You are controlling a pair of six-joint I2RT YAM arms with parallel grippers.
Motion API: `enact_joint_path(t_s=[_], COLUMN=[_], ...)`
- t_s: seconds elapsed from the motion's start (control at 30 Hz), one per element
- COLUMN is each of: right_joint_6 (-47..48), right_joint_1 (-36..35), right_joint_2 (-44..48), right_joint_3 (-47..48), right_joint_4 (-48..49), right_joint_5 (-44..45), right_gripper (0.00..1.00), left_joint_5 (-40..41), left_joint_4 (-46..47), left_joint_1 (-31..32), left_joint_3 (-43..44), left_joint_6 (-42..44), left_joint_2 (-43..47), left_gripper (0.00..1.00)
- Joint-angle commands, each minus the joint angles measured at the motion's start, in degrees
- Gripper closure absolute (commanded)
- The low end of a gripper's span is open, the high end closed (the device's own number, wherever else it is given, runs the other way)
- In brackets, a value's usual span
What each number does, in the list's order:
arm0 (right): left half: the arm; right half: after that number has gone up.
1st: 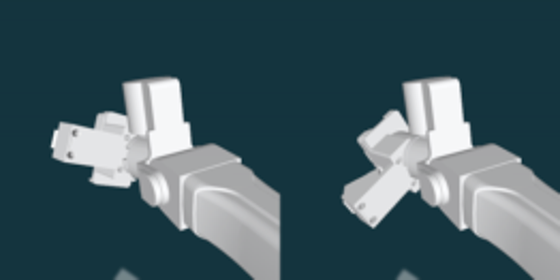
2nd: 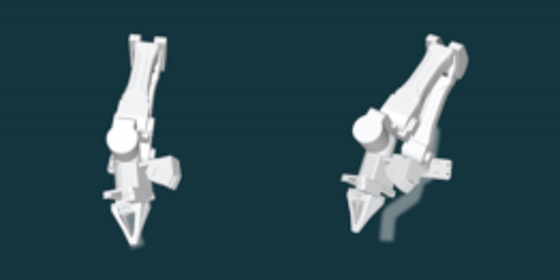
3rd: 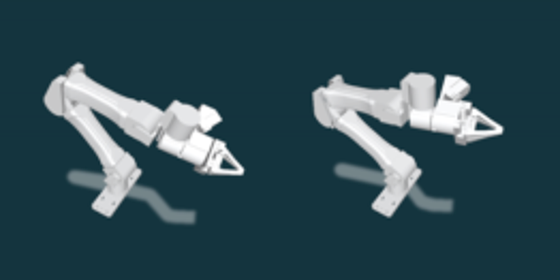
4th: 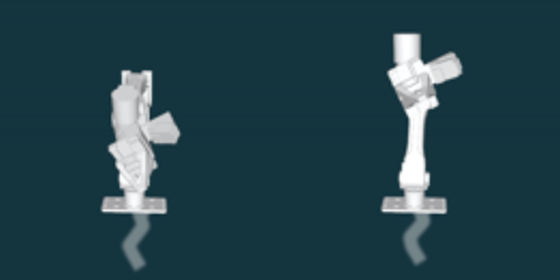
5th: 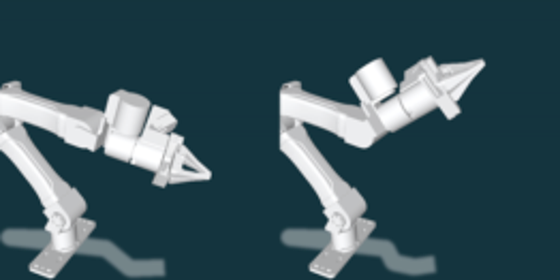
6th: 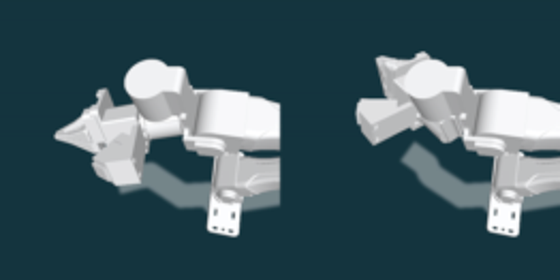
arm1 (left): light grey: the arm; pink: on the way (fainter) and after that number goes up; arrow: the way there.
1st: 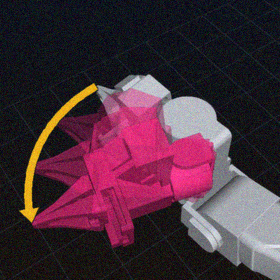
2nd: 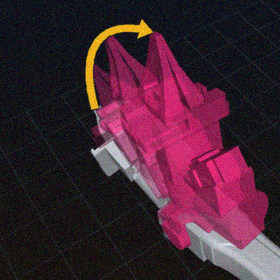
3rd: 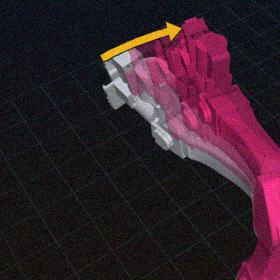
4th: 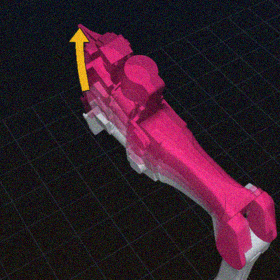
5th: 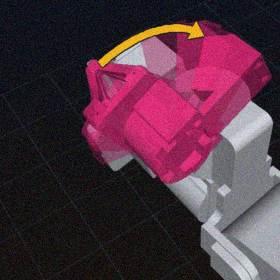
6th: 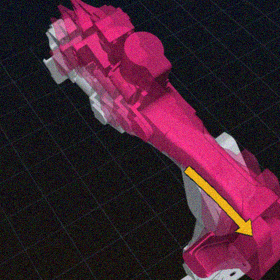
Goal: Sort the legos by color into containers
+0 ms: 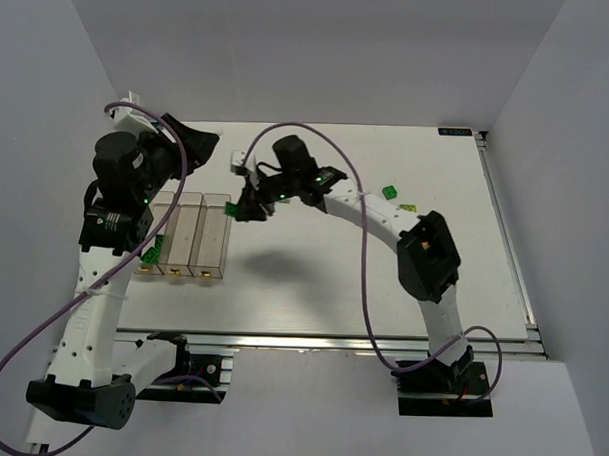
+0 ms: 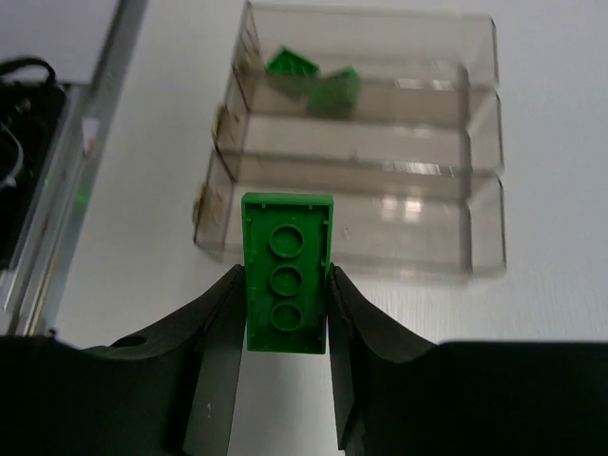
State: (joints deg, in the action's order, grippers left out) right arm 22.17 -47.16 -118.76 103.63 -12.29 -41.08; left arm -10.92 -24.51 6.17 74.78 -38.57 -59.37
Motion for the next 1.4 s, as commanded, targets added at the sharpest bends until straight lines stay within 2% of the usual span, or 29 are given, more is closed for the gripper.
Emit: enact_joint_path(t_s=[0.0,0.03,0.17,0.3,0.47,0.6,0.77,1.03,1.17,1.3,1.33,1.37], right_joint_6=[-8.7,-10.9,-19.8,-21.7,-21.3,-20.3,-19.2,-17.3,-17.4,-16.9,-16.9,-16.8], right_joint_1=[-4.1,-5.0,-8.9,-13.8,-17.4,-19.2,-20.7,-21.2,-21.4,-21.4,-21.4,-21.4], right_joint_2=[-8.3,-10.3,-19.7,-24.1,-28.8,-34.9,-35.6,-40.6,-40.9,-41.6,-41.6,-41.6], right_joint_3=[6.6,11.8,23.0,23.9,27.0,33.6,30.1,34.7,33.4,33.0,32.4,32.4], right_joint_4=[11.0,13.4,22.6,37.2,46.3,47.8,50.6,53.3,53.6,55.1,56.0,56.2], right_joint_5=[-6.4,-6.2,-3.1,4.7,19.0,24.2,26.6,30.4,30.4,30.7,30.5,30.4], right_gripper=[1.00,1.00,1.00,1.00,1.00,1.00,1.00,1.00,1.00,0.77,0.65,0.61], left_joint_5=[1.7,1.8,1.3,0.7,-0.3,-1.1,-1.8,-3.2,-3.8,-4.0,-4.2,-4.2], left_joint_4=[-2.3,-2.6,-4.5,-6.9,-9.5,-10.4,-9.6,-10.6,-10.9,-11.3,-11.3,-11.2], left_joint_1=[0.1,0.0,0.1,0.1,0.1,0.1,0.1,0.1,0.1,0.1,0.0,0.0], left_joint_3=[5.3,6.2,10.2,11.7,13.3,13.2,11.3,8.8,8.5,9.2,9.0,8.8], left_joint_6=[1.2,1.3,1.0,0.3,0.1,0.1,-0.7,-0.8,-0.8,-0.4,-0.4,-0.5], left_joint_2=[1.3,1.2,0.4,-0.1,-1.1,-1.7,-1.0,0.1,0.1,-0.7,-0.7,-0.7], left_gripper=[0.33,0.32,0.32,0.31,0.31,0.31,0.31,0.31,0.31,0.31,0.31,0.31])
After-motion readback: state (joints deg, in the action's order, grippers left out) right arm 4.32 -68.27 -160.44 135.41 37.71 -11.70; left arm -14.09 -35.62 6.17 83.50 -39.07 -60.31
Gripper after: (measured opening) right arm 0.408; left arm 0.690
